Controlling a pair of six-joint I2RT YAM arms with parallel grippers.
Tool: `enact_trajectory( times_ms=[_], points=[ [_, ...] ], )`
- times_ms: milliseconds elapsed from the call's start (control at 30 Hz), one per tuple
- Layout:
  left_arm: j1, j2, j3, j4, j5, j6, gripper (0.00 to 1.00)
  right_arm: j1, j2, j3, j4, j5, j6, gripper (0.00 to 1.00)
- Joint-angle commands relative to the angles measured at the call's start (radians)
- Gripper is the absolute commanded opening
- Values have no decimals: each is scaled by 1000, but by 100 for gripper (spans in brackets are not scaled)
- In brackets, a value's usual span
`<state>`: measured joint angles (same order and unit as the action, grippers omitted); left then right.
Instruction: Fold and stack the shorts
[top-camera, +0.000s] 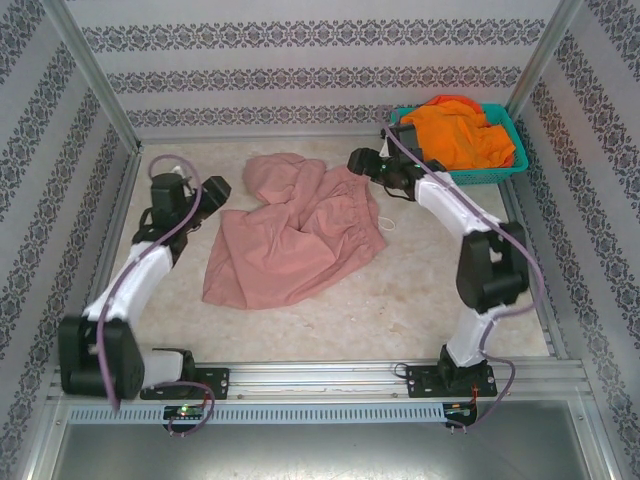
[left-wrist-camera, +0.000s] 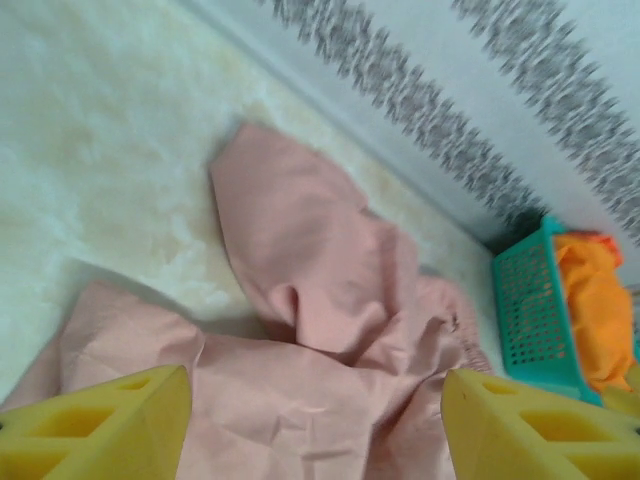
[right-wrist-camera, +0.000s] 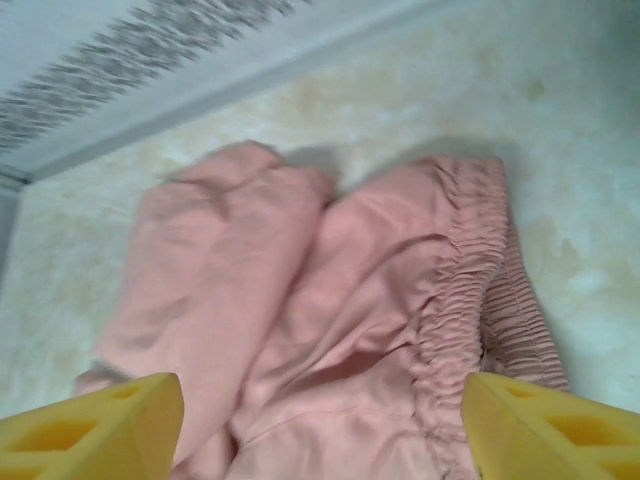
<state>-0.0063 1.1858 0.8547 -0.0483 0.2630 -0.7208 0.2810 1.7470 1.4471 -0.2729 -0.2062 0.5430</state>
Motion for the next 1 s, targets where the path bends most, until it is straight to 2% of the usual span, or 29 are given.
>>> enact_trajectory(
  times_ms=[0,200,300,433,633,967],
  points=[
    [-1,-155,-104,-352,-102,12,68,29,-201,-102,-14,28,-170,77],
    [-1,-443,-300,-542,-122,-130,65,78,-468,-307,-25,27,-320,82],
    [-1,-497,-341,-612,-148,-165,63,99,-554,-387,-39,23,-416,83],
    [-1,-450,-362,-661,-159,-210,61,118,-613,-450,-75,47,-542,85],
    [-1,-315,-376,-590,-149,-217,55,122,-635,-501,-68,37,-551,85],
    [-3,-158,-362,-516,-124,-221,55,130,-615,-519,-77,53,-562,85]
  ],
)
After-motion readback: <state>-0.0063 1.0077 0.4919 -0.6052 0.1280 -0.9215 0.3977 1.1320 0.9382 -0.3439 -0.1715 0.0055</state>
